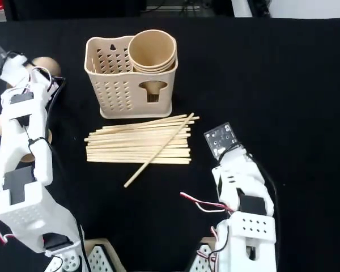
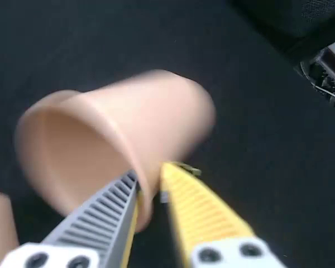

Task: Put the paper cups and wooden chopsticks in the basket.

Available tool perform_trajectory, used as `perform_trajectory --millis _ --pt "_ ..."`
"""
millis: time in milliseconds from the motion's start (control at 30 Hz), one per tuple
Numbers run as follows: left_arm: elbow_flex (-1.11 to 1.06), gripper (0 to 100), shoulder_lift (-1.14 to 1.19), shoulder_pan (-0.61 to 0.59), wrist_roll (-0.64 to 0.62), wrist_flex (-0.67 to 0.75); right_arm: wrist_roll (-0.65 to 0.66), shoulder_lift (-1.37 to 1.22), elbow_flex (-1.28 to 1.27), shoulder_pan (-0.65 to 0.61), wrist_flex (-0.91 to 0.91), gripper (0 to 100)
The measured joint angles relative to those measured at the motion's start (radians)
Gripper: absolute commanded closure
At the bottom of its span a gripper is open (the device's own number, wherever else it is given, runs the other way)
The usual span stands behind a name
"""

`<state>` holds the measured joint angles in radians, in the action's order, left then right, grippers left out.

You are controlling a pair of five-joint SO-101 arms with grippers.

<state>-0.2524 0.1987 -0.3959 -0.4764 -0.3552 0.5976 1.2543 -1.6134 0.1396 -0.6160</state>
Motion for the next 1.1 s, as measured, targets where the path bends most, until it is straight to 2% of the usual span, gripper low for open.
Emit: perform_trajectory --millis 133,333,433,567,833,1100 --pt "-0.048 97 0.002 0.000 0.101 0.080 0.000 0.000 0.000 0.000 0.000 98.6" --pt "-0.058 97 0.000 0.003 0.129 0.101 0.000 0.000 0.000 0.000 0.000 98.6" --pt "-0.075 97 -0.044 0.003 0.129 0.063 0.000 0.000 0.000 0.000 0.000 98.6" --pt "-0.078 97 -0.201 0.009 0.135 -0.089 0.000 0.000 -0.005 0.000 0.017 98.6" --pt "-0.011 97 -0.575 0.146 0.402 -0.479 0.000 0.000 -0.005 0.000 0.018 98.6" --pt "0.206 97 -0.657 0.252 0.532 -0.809 0.000 0.000 -0.014 0.000 0.018 98.6"
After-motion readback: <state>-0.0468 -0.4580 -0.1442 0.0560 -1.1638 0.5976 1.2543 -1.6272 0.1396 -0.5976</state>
